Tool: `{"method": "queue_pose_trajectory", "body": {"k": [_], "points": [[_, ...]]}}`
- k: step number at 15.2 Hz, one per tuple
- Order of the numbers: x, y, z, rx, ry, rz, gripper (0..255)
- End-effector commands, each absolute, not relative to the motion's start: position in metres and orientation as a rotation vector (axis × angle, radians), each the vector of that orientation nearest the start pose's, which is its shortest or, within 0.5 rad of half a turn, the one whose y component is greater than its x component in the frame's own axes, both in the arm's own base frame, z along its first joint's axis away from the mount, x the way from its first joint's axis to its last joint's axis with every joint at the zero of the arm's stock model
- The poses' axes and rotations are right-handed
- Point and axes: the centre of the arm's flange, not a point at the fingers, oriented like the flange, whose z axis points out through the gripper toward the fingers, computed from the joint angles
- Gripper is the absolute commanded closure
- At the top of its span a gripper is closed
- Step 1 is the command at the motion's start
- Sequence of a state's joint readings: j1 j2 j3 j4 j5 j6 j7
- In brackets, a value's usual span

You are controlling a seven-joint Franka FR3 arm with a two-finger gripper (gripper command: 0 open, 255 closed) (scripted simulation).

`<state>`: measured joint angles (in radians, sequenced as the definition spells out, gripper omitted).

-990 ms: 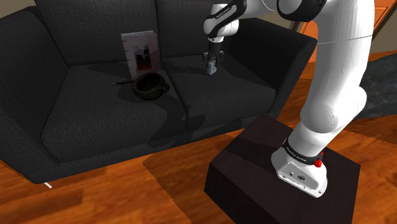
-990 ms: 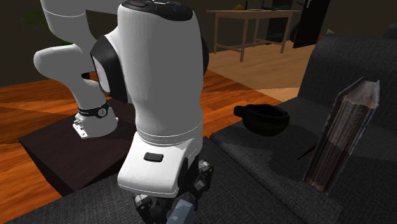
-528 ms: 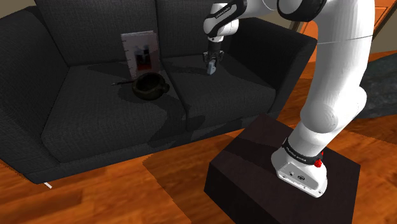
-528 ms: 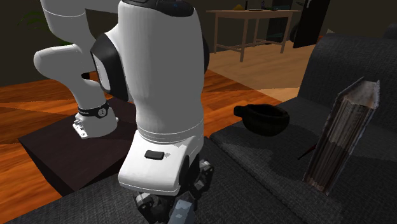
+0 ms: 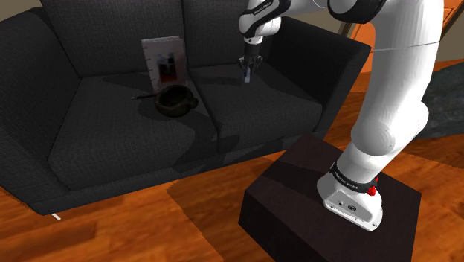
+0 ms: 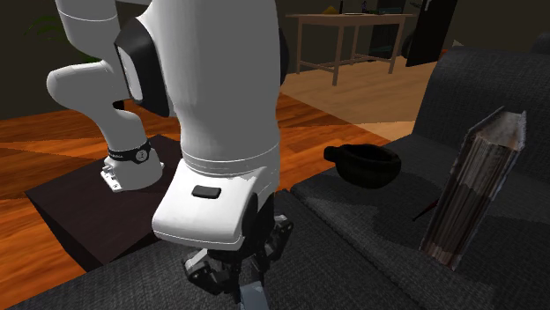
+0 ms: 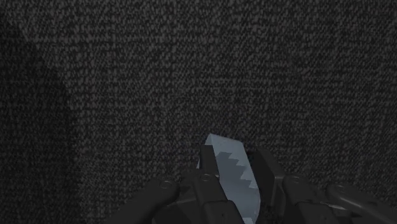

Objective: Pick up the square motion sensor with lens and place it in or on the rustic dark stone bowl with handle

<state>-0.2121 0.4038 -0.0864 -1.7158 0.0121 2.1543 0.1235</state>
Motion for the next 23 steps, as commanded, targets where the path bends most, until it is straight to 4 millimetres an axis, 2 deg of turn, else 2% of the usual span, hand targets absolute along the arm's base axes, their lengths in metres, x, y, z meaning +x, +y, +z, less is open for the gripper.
{"method": "queue_pose_trajectory", "body": {"k": [1,23], "points": [[0.636,-0.189,0.369,-3.098,0.662,-0.054,255],[0.636,-0.189,0.485,-3.098,0.662,-0.054,255]]}}
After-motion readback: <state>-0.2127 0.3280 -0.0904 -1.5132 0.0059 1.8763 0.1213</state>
